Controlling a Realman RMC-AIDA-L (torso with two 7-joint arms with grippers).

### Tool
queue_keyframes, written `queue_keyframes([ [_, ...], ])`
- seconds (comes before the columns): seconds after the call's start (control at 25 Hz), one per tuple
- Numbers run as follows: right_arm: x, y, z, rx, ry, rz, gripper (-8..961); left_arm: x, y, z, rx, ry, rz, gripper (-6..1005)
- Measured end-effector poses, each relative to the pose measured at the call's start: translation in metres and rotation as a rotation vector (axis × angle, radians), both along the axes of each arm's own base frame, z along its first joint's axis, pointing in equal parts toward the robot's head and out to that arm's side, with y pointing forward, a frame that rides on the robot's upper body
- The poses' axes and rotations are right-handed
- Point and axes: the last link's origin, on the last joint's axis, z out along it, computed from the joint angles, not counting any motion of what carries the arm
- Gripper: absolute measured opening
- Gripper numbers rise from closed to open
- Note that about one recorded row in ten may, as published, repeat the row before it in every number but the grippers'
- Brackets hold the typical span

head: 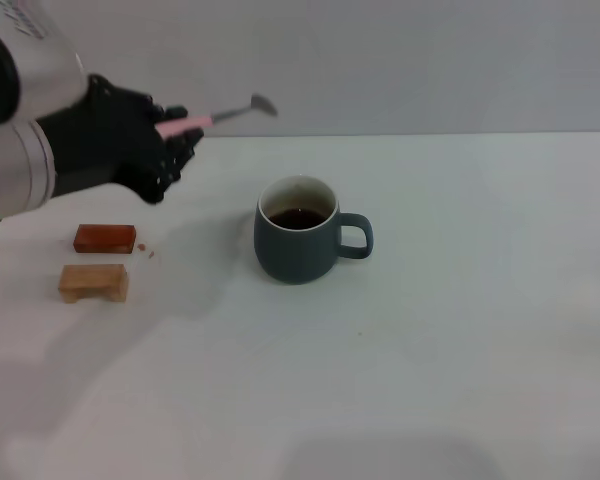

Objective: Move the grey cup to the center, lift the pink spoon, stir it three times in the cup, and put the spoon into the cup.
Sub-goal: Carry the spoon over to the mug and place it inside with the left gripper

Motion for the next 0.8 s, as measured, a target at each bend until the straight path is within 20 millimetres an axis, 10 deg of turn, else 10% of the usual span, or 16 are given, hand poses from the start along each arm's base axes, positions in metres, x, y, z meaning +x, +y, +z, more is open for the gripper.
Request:
queue_keyframes([
  [0.8,0.006,-0.011,0.002,0.027,0.008,-0.027,-2,-0.014,0.019,-0.050,-0.198,0.108,0.019,174],
])
